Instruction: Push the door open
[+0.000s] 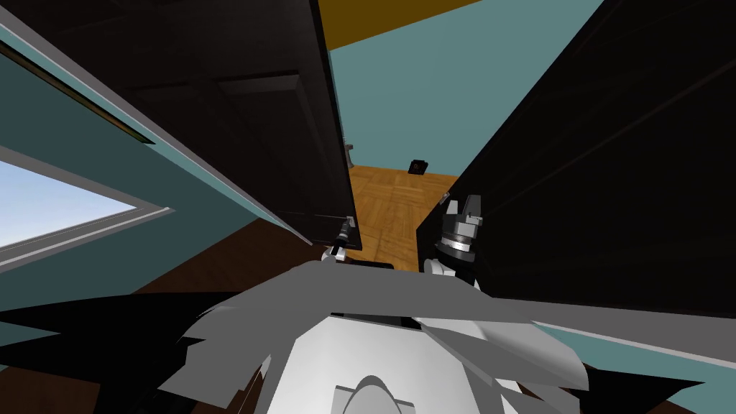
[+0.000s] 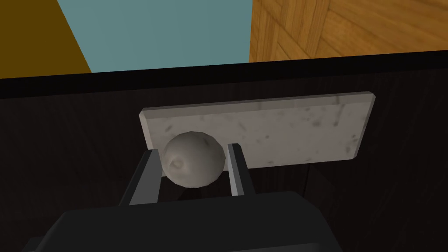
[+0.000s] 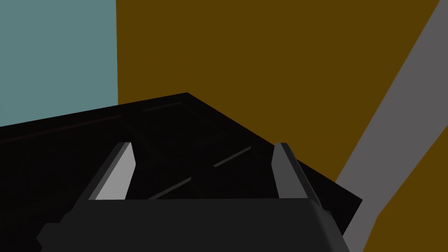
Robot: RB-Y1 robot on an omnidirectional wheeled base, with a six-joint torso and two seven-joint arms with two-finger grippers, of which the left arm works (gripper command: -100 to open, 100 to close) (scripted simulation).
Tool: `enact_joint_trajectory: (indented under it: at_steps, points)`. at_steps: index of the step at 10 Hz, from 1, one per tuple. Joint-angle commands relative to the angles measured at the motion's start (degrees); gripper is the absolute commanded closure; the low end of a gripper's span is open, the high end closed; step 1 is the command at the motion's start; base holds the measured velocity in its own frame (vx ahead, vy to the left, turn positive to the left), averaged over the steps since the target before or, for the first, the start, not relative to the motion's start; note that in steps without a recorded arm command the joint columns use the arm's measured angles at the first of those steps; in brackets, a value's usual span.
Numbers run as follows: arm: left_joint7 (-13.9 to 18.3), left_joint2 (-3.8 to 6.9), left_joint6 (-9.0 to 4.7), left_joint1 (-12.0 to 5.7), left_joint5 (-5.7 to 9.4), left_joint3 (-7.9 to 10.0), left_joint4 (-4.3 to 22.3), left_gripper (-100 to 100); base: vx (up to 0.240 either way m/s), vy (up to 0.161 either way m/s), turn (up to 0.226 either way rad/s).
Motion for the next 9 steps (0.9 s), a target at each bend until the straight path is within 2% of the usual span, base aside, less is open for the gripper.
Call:
enact_joint_trajectory:
  at_steps: [1, 5, 7, 9]
  points:
    - [-0.2, 0.46, 0.06, 0.02, 0.41, 0.63, 0.0, 100, 0.068, -0.045, 0.019]
    - [-0.7, 1.23, 0.2, 0.06, 1.31, 2.02, 0.0, 100, 0.166, -0.046, 0.032]
    - [-0.7, 1.23, 0.2, 0.06, 1.31, 2.02, 0.0, 100, 0.084, -0.016, -0.002]
    - [-1.2, 1.83, 0.34, 0.1, 2.22, 3.44, 0.1, 100, 0.156, -0.057, 0.055]
